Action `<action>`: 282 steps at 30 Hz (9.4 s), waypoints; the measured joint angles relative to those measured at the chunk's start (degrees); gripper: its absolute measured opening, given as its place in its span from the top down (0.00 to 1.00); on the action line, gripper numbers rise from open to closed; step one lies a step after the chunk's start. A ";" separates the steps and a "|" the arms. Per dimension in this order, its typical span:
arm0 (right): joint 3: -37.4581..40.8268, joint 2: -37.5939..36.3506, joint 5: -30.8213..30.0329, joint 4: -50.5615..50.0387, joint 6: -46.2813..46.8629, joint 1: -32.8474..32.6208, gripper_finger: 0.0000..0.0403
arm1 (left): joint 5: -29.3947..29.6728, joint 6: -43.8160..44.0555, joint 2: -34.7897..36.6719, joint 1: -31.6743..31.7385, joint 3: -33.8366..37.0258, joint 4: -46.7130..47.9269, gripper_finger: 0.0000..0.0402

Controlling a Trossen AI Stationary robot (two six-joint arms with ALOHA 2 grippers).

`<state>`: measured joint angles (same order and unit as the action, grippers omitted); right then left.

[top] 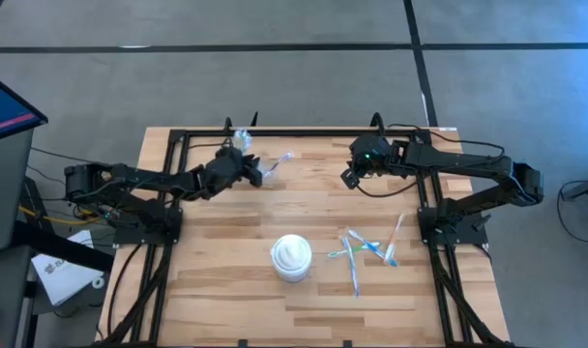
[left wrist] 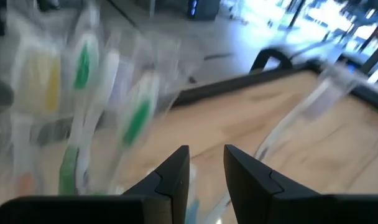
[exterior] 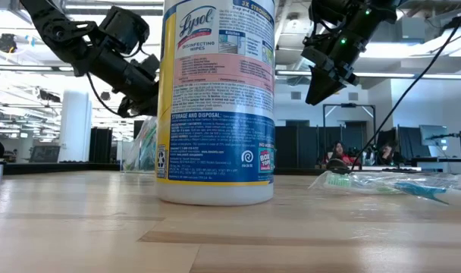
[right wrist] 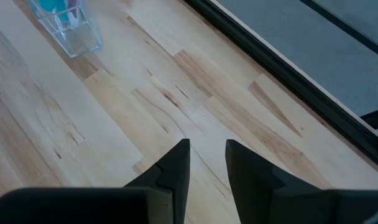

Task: Pick & Place toothbrushing station
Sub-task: Put the blue mouthwash into the transparent organizer, then put the right blue toothbrush into the transparent organizer

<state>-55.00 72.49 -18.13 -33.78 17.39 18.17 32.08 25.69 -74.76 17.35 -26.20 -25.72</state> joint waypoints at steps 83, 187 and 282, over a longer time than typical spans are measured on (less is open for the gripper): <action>2.82 13.25 22.49 -14.04 30.45 -25.66 0.46 | -17.56 7.61 15.89 -2.59 0.04 4.32 0.76; -13.22 11.47 14.25 37.55 13.92 -9.46 1.00 | -32.60 1.73 15.87 -2.81 0.09 -10.63 0.76; -13.18 11.52 13.79 37.24 11.98 -8.98 0.78 | -40.92 -1.85 2.08 3.25 -10.64 -14.85 0.97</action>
<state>-68.18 84.01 -4.34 3.46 29.36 9.19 -8.84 23.83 -72.68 20.60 -36.84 -40.58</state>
